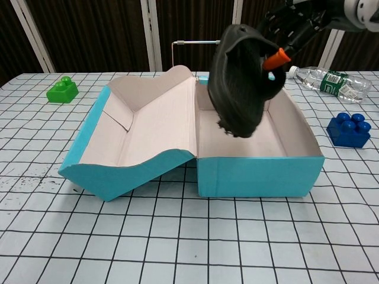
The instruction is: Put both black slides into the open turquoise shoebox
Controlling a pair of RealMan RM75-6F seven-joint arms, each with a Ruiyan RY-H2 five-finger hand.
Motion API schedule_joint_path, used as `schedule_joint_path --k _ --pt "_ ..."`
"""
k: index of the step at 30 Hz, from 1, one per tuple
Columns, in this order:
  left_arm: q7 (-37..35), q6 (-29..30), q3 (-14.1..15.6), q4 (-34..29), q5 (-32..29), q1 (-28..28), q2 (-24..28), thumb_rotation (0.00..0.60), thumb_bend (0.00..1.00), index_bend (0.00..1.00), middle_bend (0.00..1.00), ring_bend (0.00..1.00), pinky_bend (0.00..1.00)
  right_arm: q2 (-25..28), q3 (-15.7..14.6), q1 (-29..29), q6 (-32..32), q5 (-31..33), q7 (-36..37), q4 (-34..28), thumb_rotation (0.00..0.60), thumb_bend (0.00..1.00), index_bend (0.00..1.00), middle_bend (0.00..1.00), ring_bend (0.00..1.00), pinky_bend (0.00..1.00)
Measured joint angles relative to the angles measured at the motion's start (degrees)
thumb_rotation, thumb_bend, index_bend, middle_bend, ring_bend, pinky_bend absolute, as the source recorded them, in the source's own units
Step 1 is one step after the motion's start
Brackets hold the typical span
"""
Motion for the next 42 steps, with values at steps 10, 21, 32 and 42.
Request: schedule_joint_path --k 10,21,32,42 --pt "1.3 -1.1 0.0 -0.4 -0.9 -0.3 -0.2 0.600 0.26 0.14 0.00 0.01 0.13 -17.4 5.5 -6.3 16.5 -13.6 4.2 15.5 0.600 0.41 0.63 0.47 0.43 0.16" --pt "-0.3 0.9 -0.7 1.6 0.1 -0.4 -2.1 0.600 0.26 0.15 0.00 0.01 0.13 -28.3 6.5 -8.1 19.6 -23.2 6.0 30.8 0.600 0.41 0.63 0.47 0.43 0.16" --pt "-0.7 0.6 -0.5 2.6 0.5 -0.8 -3.1 0.600 0.26 0.15 0.00 0.01 0.13 -33.5 5.4 -9.6 18.0 -29.2 10.8 41.6 0.600 0.41 0.64 0.47 0.43 0.16" --pt "0.1 0.7 -0.5 2.3 0.2 -0.7 -3.2 0.600 0.26 0.15 0.00 0.01 0.13 -36.7 4.1 -10.9 18.2 -33.9 16.3 49.5 0.600 0.41 0.64 0.47 0.43 0.16"
